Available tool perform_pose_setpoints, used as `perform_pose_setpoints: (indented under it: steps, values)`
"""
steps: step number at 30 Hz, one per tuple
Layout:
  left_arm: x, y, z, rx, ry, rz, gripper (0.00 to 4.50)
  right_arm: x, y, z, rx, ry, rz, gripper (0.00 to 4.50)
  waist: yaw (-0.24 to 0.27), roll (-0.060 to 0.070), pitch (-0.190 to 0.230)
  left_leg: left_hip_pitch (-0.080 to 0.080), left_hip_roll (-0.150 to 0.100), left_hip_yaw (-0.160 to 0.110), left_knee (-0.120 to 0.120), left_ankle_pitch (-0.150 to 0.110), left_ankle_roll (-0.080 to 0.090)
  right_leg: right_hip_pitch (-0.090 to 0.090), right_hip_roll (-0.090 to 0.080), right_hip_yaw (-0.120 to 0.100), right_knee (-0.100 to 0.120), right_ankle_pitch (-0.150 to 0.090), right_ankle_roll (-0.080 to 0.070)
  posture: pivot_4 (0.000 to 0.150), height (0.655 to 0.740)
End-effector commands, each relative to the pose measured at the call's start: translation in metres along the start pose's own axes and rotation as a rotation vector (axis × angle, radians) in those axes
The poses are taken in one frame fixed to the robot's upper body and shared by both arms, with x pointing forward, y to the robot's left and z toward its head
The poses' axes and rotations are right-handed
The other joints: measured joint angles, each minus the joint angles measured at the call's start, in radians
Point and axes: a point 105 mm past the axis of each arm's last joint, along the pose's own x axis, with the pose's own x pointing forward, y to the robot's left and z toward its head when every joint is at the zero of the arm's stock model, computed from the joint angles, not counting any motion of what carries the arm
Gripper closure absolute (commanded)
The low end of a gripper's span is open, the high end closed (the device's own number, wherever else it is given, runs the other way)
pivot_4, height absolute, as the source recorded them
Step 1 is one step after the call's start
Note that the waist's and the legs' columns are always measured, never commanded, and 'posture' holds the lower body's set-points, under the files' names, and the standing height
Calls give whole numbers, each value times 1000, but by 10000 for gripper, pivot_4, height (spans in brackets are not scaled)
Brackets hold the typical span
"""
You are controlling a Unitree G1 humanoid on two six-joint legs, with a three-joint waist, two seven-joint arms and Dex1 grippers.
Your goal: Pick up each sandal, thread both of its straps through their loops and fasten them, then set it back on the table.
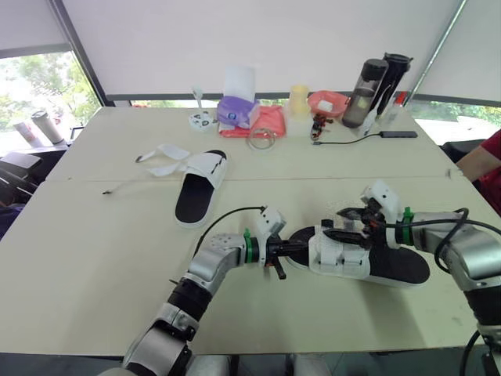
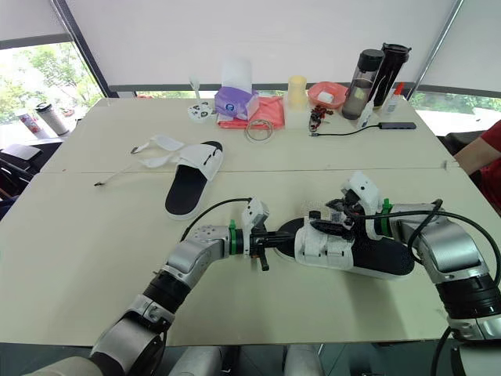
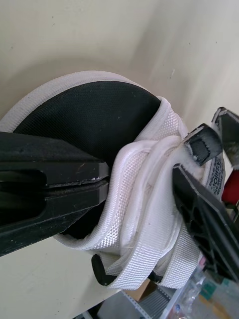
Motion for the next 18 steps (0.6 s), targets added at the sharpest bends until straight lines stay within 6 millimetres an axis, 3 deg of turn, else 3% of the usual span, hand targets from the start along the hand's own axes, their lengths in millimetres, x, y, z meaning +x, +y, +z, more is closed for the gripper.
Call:
perform_pose_setpoints:
  steps: [1, 5, 9, 11, 14, 18]
  values:
    - [-7, 6, -10, -52, 18, 42, 45000, -14, -3, 18, -13, -72, -43, 620, -1, 0, 0, 0, 0, 0, 0, 0, 0, 0, 0, 0, 0, 0, 0, 1500, 7400]
    - [-9, 8, -9, -44, 15, 48, 45000, -37, -5, 54, 172, -331, -31, 620, -1, 0, 0, -1, 0, 0, -1, 1, 1, 1, 0, 0, 0, 0, 1, 1500, 7400]
    - [-12, 8, -4, -30, -2, 52, 45000, -56, -1, 61, 344, -450, 18, 620, -1, 0, 0, -2, 0, 0, -1, 1, 2, 0, 0, 1, 0, 0, 0, 1500, 7400]
    - [-14, 10, 4, -16, -34, 60, 45000, -64, 5, 53, 430, -456, 54, 620, -1, 0, 0, -2, 0, 0, -1, 1, 2, 0, 0, 1, 0, 0, 0, 1500, 7400]
    - [-22, 11, 19, 28, -80, 85, 45000, -69, 15, 22, 546, -360, 57, 620, 0, 0, 0, -2, 1, 0, -2, 1, 2, -1, 0, 1, 0, 0, -1, 1500, 7400]
    - [-38, 1, 31, 88, -87, 62, 45000, -71, 26, -4, 680, -270, 71, 620, -9, 4, 1, -4, 1, 2, -2, 1, 3, -4, 0, 3, 1, 0, -1, 1500, 7400]
